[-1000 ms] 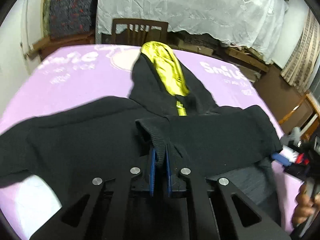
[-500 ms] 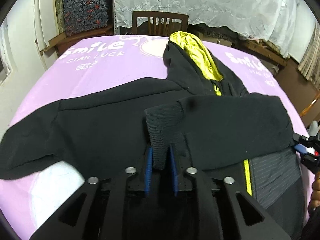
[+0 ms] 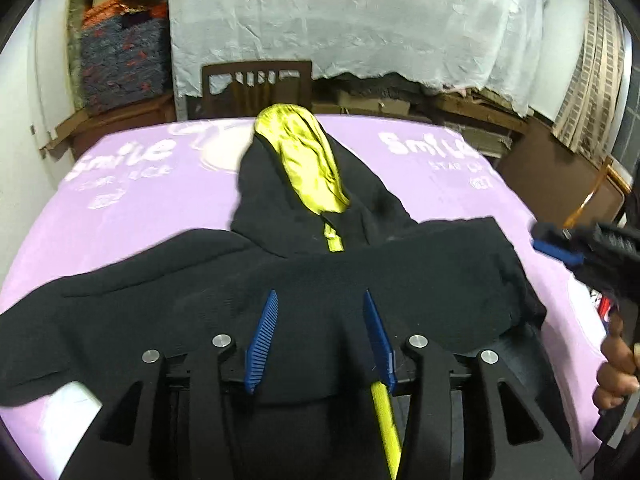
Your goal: Fold large clothes
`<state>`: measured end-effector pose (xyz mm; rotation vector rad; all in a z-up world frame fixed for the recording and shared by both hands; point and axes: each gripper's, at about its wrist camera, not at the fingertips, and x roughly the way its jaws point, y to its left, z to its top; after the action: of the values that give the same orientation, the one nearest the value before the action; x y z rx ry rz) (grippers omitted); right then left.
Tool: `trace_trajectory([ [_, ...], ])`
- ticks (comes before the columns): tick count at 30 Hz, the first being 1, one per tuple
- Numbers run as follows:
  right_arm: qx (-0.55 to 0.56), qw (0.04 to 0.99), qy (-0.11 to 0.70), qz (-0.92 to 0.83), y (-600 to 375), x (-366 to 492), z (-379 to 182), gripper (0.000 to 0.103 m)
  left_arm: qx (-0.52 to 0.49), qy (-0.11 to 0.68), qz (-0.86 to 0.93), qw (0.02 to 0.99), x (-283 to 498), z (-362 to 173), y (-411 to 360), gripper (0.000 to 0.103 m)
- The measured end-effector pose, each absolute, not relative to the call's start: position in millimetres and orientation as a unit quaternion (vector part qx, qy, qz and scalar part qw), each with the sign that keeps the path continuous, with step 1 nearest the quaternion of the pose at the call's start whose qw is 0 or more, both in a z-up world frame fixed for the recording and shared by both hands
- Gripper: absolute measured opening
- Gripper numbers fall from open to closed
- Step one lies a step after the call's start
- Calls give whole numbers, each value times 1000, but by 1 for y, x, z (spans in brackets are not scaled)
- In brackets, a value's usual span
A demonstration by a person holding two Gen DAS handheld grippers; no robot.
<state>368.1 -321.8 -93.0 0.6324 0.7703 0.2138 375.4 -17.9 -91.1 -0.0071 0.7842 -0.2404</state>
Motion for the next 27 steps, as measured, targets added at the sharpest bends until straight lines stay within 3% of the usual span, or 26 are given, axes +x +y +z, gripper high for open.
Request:
trace_trajectory([
  [6, 301, 867, 387, 91, -308, 419, -115, 24, 11, 415, -91, 905, 394, -125, -17, 45],
  [8, 309, 859, 400, 84, -311, 430, -133, 17, 13, 419, -90, 903, 395, -126, -17, 46],
  [9, 310, 854, 410, 78, -313, 434, -144, 5, 14, 419, -89, 904, 395, -126, -17, 46],
  [10, 311, 850, 418, 75, -315, 436, -154, 0, 14, 419, -90, 903, 394, -126, -16, 46],
  [16, 359, 826, 423, 101, -330, 431, -164, 0, -2, 420, -101, 902, 390, -124, -8, 46],
  [19, 318, 845, 422, 82, -324, 414, -147, 6, -29, 419, -100, 902, 383, -117, 5, 45],
  [22, 293, 862, 401, 101, -312, 391, -122, 6, -42, 411, -99, 905, 374, -108, 16, 52],
  [27, 260, 865, 403, 147, -279, 367, -112, 8, -52, 423, -85, 901, 371, -116, 31, 51],
])
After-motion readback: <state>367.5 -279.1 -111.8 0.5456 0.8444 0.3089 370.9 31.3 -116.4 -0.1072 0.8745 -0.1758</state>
